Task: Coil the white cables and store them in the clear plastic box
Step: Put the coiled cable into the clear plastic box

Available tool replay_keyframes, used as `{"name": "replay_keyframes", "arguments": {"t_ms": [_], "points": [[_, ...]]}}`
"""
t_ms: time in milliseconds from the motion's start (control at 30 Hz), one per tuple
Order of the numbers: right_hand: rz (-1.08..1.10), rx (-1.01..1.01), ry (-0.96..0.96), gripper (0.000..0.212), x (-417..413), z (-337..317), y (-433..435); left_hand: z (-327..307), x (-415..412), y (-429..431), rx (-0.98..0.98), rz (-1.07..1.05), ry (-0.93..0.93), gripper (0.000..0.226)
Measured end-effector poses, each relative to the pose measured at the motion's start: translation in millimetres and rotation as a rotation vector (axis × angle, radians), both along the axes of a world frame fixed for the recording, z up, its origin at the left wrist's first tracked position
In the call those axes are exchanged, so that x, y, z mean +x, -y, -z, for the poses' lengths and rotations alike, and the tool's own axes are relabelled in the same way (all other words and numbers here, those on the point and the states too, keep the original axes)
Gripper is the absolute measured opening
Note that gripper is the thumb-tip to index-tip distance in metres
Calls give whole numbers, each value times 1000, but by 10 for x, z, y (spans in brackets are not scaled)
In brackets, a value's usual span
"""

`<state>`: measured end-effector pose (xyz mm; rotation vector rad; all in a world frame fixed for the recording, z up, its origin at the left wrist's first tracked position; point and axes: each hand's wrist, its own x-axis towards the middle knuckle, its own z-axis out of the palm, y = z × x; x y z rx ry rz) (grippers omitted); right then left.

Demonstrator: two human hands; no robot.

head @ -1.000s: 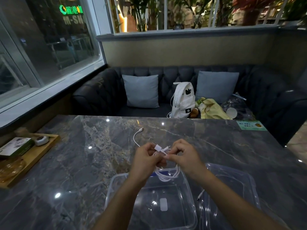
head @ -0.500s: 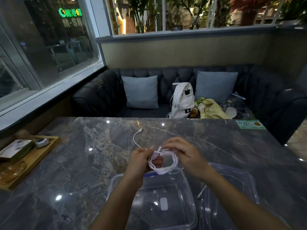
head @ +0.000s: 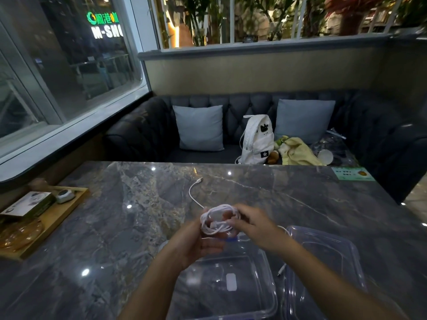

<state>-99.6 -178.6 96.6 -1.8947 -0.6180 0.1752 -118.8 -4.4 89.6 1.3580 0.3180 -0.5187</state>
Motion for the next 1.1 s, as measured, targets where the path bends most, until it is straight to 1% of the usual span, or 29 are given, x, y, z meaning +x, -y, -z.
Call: {"name": "replay_keyframes", "arguments": {"t_ms": [67, 133, 167, 233, 300, 333, 400, 500, 567, 633, 700, 767, 833, 900, 1033, 1100], "points": [[33, 123, -148, 18, -11, 70, -74, 73, -2, -84, 25, -79, 51, 57], [68, 242, -299, 15, -22, 137, -149, 102, -18, -190, 27, -135, 153, 62], [84, 273, -350, 12, -23, 171, -185, 93, -42, -240, 23, -124, 221, 60], [93, 296, -424, 8, -23, 236, -247, 60, -93, -323, 32, -96, 329, 46], [73, 325, -517, 7, -26, 301, -309, 95, -98, -399, 115, -92, 370, 33], [59, 337, -572, 7, -31, 337, -337, 115, -105, -426, 173, -97, 373, 25], [39, 341, -666, 9, -49, 417, -391, 175, -124, -474, 218, -137, 338, 13], [6, 335, -767, 10, -95, 538, -455, 306, -176, -548, 275, -188, 271, 14], [-8, 311, -828, 7, -142, 604, -515, 424, -219, -591, 394, -191, 241, 16], [7, 284, -905, 10, -174, 675, -591, 534, -253, -625, 487, -181, 222, 22], [34, 227, -969, 15, -185, 737, -653, 648, -277, -650, 623, -150, 224, 23], [49, 128, -983, 18, -196, 789, -698, 758, -289, -652, 838, -92, 243, 17], [72, 57, -978, 19, -206, 847, -741, 823, -303, -619, 1093, -37, 256, 3], [118, -2, -965, 20, -199, 906, -785, 884, -301, -550, 1253, 11, 254, 15], [151, -207, -861, 26, -157, 1013, -839, 1053, -270, -459, 1432, 138, 290, 35], [162, -264, -781, 23, -136, 1078, -847, 1113, -245, -463, 1490, 201, 312, 39]]}}
